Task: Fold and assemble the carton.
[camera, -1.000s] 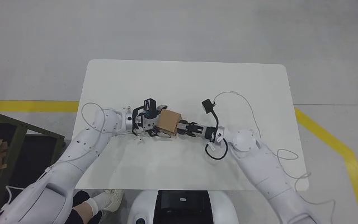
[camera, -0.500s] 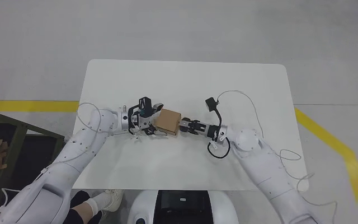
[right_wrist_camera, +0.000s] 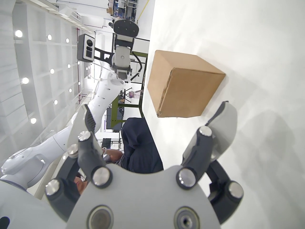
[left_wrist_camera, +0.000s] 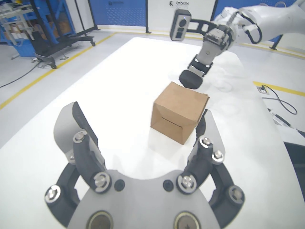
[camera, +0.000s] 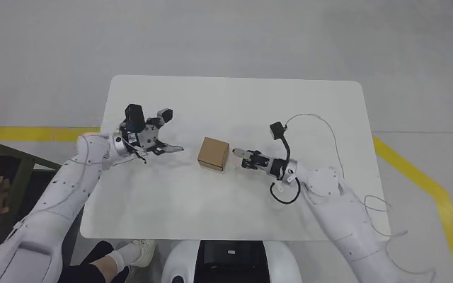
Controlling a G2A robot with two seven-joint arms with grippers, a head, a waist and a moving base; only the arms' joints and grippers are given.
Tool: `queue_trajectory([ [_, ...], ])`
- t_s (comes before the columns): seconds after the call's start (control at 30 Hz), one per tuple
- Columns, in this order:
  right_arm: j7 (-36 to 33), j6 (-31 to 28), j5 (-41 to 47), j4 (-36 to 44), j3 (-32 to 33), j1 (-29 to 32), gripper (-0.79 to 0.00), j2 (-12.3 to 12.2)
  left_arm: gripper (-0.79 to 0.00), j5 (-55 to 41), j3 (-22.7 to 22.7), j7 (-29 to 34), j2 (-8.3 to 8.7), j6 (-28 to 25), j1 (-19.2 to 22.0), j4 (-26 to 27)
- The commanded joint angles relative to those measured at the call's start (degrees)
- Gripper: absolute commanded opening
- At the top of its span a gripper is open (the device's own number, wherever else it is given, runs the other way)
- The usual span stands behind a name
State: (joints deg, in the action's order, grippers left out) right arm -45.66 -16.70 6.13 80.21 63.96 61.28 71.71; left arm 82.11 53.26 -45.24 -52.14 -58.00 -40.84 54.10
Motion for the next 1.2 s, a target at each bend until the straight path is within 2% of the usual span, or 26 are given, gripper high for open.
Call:
queue_trajectory([
  [0.0, -0.2, 0.0, -0.5, 1.4, 0.2, 0.6, 0.000, -0.2, 0.000, -3.4, 1.1, 1.4, 0.69, 0.0, 0.4, -0.2],
  [0.23, -1.7, -0.2, -3.1, 7.1, 0.6, 2.9, 0.000, -0.8, 0.000, -15.5, 5.1, 11.2, 2.53, 0.0, 2.7, -1.8],
  [0.67, -6.0, 2.4, -8.8, 18.6, -2.2, 6.8, 0.000, -1.6, 0.000, -30.8, 9.0, 38.5, 3.84, 0.4, 9.9, -5.1],
  [0.83, -6.8, 3.1, -9.5, 19.0, -5.8, 6.1, 0.000, -1.3, 0.000, -33.0, 10.1, 41.4, 4.02, 1.4, 10.6, -5.6],
  [1.17, -4.8, 3.8, -6.9, 9.9, -12.4, -0.6, 0.000, 0.6, 0.000, -33.0, 10.1, 41.4, 4.02, 1.4, 10.6, -5.6],
])
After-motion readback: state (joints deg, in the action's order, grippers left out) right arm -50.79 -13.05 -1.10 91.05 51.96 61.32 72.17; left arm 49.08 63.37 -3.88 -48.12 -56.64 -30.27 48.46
